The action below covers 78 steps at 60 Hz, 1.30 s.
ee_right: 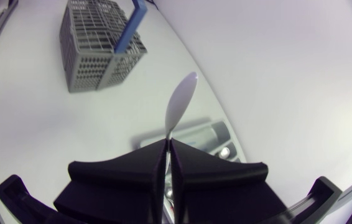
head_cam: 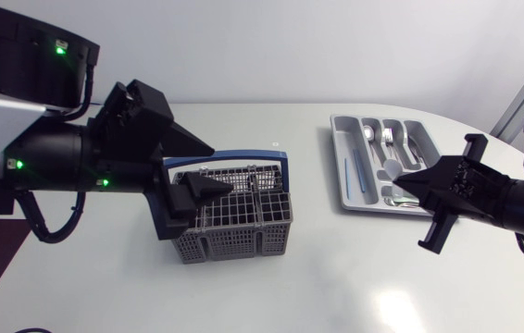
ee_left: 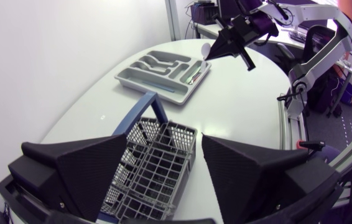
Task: Unload the cutlery basket into the drawer organizer.
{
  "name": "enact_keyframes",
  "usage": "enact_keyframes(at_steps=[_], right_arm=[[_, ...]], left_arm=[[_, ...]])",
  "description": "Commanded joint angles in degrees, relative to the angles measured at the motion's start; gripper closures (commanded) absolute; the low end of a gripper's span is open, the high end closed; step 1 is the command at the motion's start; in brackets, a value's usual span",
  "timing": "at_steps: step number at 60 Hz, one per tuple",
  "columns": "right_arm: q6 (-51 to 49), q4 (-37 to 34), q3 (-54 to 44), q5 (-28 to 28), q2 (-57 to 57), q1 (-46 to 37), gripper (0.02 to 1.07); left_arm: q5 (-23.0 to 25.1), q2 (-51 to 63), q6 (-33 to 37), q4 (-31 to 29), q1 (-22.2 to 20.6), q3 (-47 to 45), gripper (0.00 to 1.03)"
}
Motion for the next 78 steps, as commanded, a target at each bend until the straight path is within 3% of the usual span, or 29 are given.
enact_keyframes(at_steps=[1, 23, 33, 49, 64, 78], right_arm=[[-7.6, 4.3, -2.9, 2.2, 3.9, -4.6, 1.01], [-25.4, 24.8, -5.1, 12.7, 22.6, -13.2, 1.01], [-29.1, 34.0, -5.0, 19.3, 31.3, -12.9, 1.01], [-30.1, 41.2, -4.6, 27.7, 40.0, -8.0, 1.01], [-29.7, 41.8, -4.8, 30.0, 41.8, -5.7, 0.56], [-28.2, 40.0, -5.0, 29.4, 39.1, -6.1, 0.41]], left_arm=[[-1.1, 0.3, -1.3, -1.6, 0.6, -2.1, 0.05], [-1.9, 0.2, -1.2, -4.5, -0.1, -3.5, 0.05], [-2.5, -0.6, -1.2, -4.8, -0.3, -4.8, 0.05], [-3.4, -1.9, -1.4, -5.8, -1.6, -5.0, 0.05], [-4.3, -2.2, -1.6, -6.1, -2.1, -4.8, 0.05], [-5.1, -2.5, -1.7, -6.8, -2.9, -4.8, 0.05]])
